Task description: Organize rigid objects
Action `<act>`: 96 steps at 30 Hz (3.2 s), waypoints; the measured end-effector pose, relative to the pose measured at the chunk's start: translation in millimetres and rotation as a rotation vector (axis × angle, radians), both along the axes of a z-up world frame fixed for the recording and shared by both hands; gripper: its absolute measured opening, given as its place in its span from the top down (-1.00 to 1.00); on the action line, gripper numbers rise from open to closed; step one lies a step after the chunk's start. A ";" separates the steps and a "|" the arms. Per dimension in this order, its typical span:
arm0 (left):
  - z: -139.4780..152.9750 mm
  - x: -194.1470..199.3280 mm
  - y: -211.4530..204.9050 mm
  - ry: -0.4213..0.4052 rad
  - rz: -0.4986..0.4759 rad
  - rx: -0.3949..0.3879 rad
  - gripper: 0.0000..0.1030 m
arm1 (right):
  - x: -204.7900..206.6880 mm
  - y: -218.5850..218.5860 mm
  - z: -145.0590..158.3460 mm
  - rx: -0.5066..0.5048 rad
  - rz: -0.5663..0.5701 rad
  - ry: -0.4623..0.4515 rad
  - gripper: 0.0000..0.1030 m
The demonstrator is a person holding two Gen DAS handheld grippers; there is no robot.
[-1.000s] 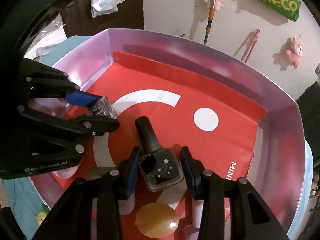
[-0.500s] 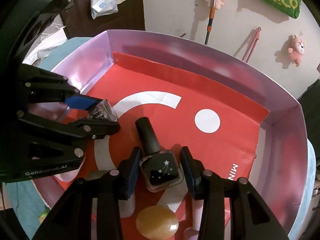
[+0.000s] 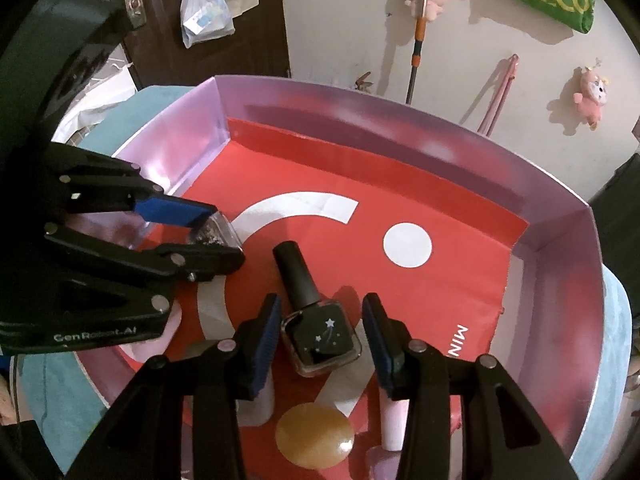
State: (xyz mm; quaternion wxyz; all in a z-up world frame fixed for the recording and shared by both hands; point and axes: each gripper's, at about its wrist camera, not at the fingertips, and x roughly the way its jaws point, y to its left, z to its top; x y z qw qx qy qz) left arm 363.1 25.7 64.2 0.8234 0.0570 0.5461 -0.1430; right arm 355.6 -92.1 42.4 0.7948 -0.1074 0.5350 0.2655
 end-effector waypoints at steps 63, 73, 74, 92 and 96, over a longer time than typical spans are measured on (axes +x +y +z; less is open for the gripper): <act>33.6 -317.5 -12.1 -0.584 0.215 -0.183 -0.81 | -282.0 -101.4 82.7 0.166 -0.330 -0.391 -1.00; -8.1 -307.2 -14.6 -0.478 0.236 -0.157 -0.81 | -280.0 -107.7 35.8 0.137 -0.383 -0.306 -1.00; -11.0 -306.8 -14.7 -0.471 0.236 -0.154 -0.81 | -279.8 -107.1 33.7 0.129 -0.383 -0.306 -1.00; -18.1 -299.3 -15.8 -0.438 0.238 -0.131 -0.81 | -276.4 -102.7 16.5 0.107 -0.365 -0.261 -1.00; -15.9 -293.7 -14.8 -0.436 0.241 -0.126 -0.81 | -270.9 -102.9 16.9 0.100 -0.369 -0.252 -1.00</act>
